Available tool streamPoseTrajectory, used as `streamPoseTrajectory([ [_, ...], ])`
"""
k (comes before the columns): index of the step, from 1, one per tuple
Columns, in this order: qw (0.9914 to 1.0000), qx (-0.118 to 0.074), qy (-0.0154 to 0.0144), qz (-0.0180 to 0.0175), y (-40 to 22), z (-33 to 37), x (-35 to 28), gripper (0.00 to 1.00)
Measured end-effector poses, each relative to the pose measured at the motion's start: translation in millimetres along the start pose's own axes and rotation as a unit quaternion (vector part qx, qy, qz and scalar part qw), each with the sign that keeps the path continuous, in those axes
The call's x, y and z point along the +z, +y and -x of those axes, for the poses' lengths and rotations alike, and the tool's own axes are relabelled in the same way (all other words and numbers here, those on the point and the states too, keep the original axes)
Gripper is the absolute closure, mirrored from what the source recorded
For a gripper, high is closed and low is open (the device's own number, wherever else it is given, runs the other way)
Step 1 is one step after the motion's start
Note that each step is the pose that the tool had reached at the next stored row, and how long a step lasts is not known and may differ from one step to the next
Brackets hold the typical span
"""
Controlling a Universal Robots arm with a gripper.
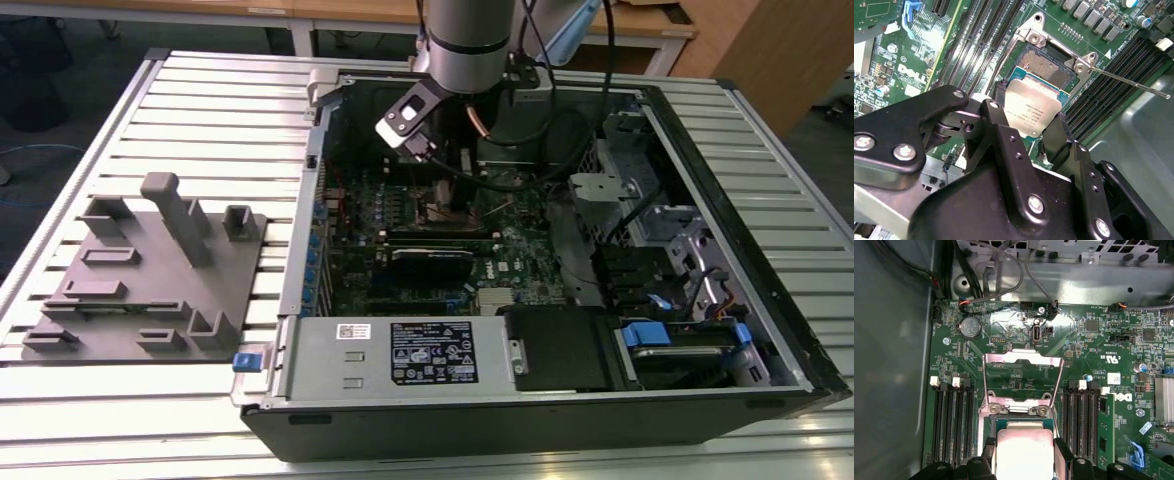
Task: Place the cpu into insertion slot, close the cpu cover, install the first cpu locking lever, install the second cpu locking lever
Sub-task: 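Place the cpu into insertion slot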
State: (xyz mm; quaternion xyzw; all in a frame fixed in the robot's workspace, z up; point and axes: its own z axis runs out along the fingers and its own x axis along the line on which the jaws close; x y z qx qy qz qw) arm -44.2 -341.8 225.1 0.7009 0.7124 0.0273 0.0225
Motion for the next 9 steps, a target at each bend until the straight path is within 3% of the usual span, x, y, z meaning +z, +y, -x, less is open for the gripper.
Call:
streamPoseTrajectory([
  [9,1.00000,0.000,-0.0001,-0.0001,-3.4,-1.7,5.4,0.46],
])
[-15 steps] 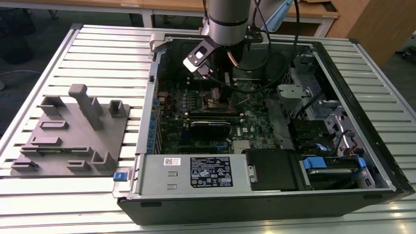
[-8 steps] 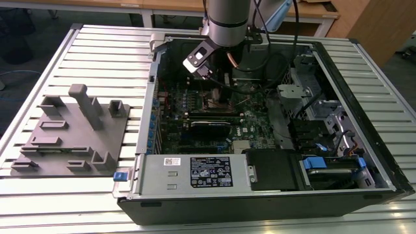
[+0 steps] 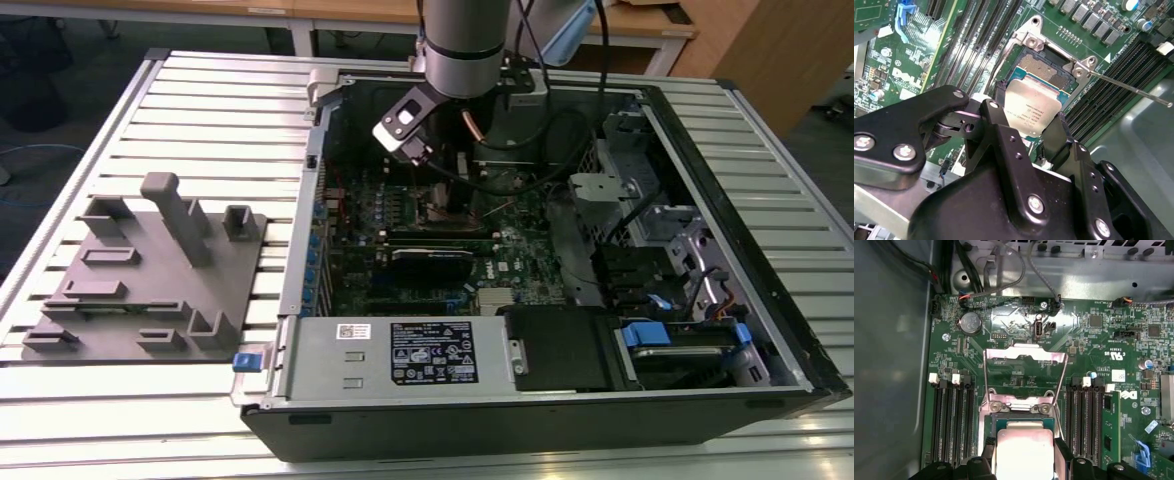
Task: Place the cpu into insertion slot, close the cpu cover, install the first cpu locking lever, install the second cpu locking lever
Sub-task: 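Place the cpu into insertion slot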
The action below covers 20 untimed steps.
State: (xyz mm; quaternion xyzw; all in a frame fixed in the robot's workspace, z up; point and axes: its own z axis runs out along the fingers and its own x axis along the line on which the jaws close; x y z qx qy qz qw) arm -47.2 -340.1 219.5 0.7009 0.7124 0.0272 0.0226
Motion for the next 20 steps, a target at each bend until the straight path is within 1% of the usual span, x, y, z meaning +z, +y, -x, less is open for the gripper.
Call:
streamPoseTrajectory([
  [12,1.00000,0.000,-0.0001,-0.0001,-0.2,0.0,1.5,0.46],
  [14,1.00000,0.000,0.0000,0.0000,-0.3,0.0,3.1,0.46],
  [20,1.00000,0.000,0.0000,0.0000,-0.3,0.0,3.9,0.46],
])
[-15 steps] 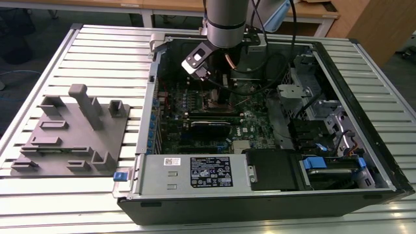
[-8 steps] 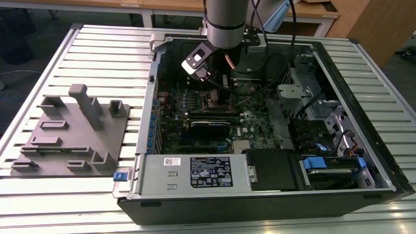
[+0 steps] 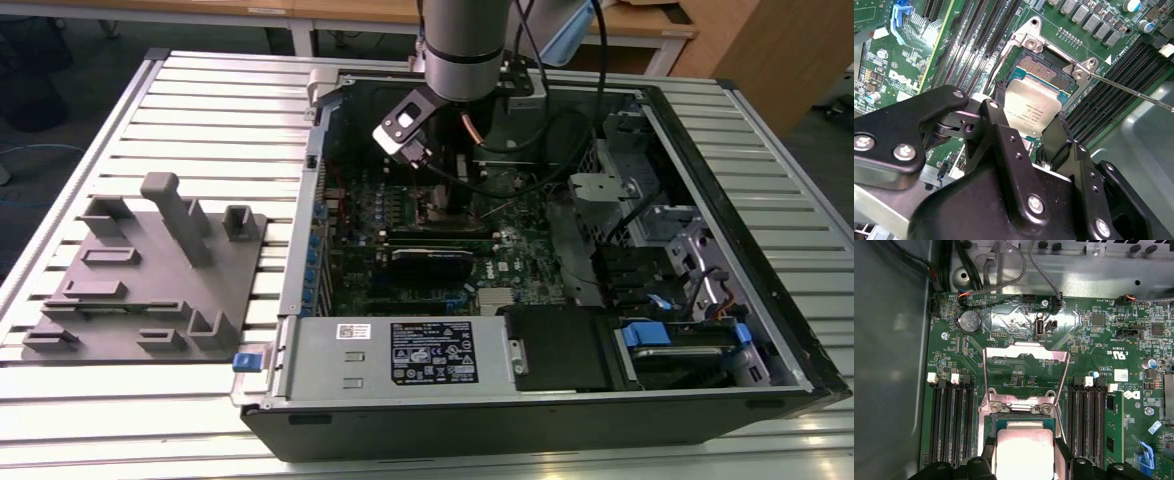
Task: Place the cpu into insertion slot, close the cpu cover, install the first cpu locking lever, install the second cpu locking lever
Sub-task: 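Place the cpu into insertion slot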
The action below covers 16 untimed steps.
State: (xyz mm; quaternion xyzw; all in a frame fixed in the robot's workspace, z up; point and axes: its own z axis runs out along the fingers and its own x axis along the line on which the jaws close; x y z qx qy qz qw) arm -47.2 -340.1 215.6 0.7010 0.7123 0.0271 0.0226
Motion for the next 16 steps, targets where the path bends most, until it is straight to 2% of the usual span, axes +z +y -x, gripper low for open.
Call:
streamPoseTrajectory([
  [4,1.00000,0.000,0.0001,0.0001,0.0,0.0,0.2,0.46],
  [16,1.00000,0.000,0.0000,0.0000,-0.9,0.0,6.7,0.46],
])
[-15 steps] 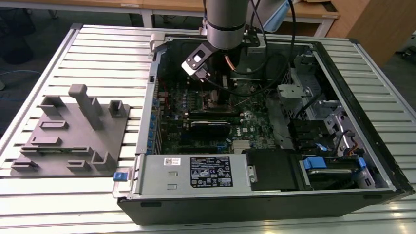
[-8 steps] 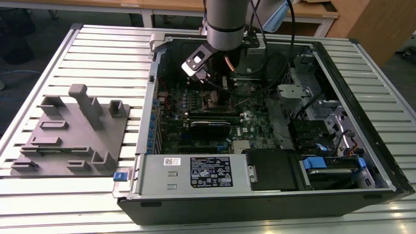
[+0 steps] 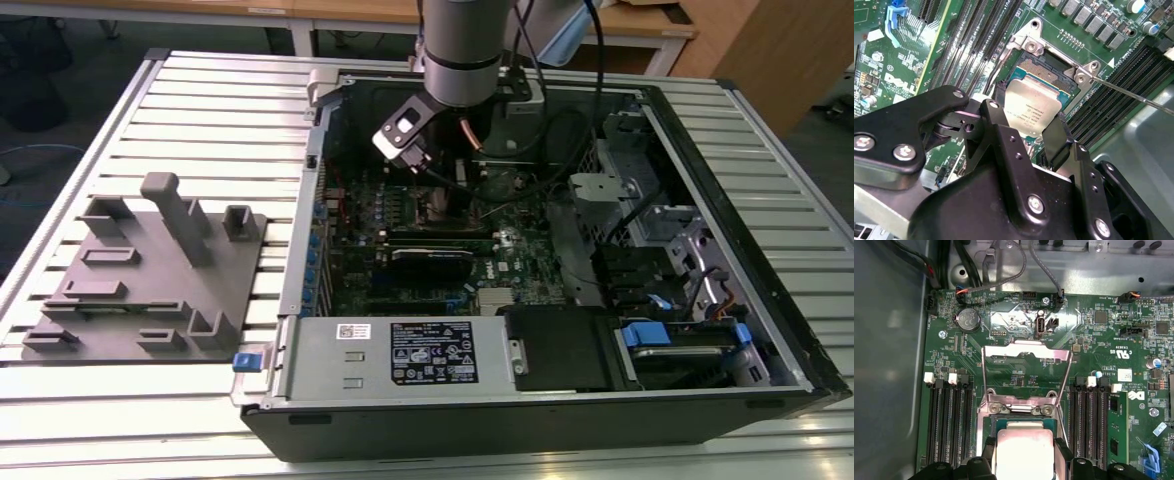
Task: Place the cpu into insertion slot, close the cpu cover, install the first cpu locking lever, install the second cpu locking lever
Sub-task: 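Place the cpu into insertion slot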
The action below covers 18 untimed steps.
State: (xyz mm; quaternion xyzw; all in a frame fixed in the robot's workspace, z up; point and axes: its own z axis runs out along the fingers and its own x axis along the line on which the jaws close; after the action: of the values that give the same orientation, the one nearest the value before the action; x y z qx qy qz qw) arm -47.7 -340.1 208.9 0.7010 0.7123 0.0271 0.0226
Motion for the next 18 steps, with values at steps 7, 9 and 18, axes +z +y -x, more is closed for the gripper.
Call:
streamPoseTrajectory([
  [7,1.00000,0.001,-0.0003,0.0000,-0.8,0.0,5.6,0.46],
  [9,0.99999,0.004,-0.0006,-0.0001,-1.1,0.1,6.0,0.46],
  [18,0.99986,0.017,-0.0014,0.0000,-1.6,0.0,7.1,0.46],
])
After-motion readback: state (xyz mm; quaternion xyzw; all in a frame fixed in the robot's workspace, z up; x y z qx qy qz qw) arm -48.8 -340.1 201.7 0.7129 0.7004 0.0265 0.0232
